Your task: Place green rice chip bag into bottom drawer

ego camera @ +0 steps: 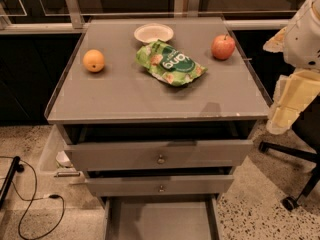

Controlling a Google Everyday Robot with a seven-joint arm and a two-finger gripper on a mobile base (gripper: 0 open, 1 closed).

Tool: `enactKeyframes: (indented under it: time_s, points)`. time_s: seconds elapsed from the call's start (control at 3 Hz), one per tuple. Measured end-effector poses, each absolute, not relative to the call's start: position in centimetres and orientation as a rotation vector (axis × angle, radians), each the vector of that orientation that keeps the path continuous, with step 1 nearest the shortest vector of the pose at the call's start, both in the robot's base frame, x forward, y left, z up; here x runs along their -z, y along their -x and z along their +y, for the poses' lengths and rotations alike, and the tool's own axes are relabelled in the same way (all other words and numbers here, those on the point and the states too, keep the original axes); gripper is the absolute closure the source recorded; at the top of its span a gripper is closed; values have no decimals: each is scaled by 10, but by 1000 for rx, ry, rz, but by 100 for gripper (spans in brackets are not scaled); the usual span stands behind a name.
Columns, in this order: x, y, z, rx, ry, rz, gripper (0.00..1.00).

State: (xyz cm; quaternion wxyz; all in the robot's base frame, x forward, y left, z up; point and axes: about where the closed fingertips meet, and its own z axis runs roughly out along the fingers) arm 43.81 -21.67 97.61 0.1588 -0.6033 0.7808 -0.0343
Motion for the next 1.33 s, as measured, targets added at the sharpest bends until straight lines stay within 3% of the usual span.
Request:
enactKeyframes:
  time_s: [0.67,1.33]
  points:
    - [-977,-444,-209,118,1733,2199,0]
    - [-966,-506,-160,36,1764,1916,0]
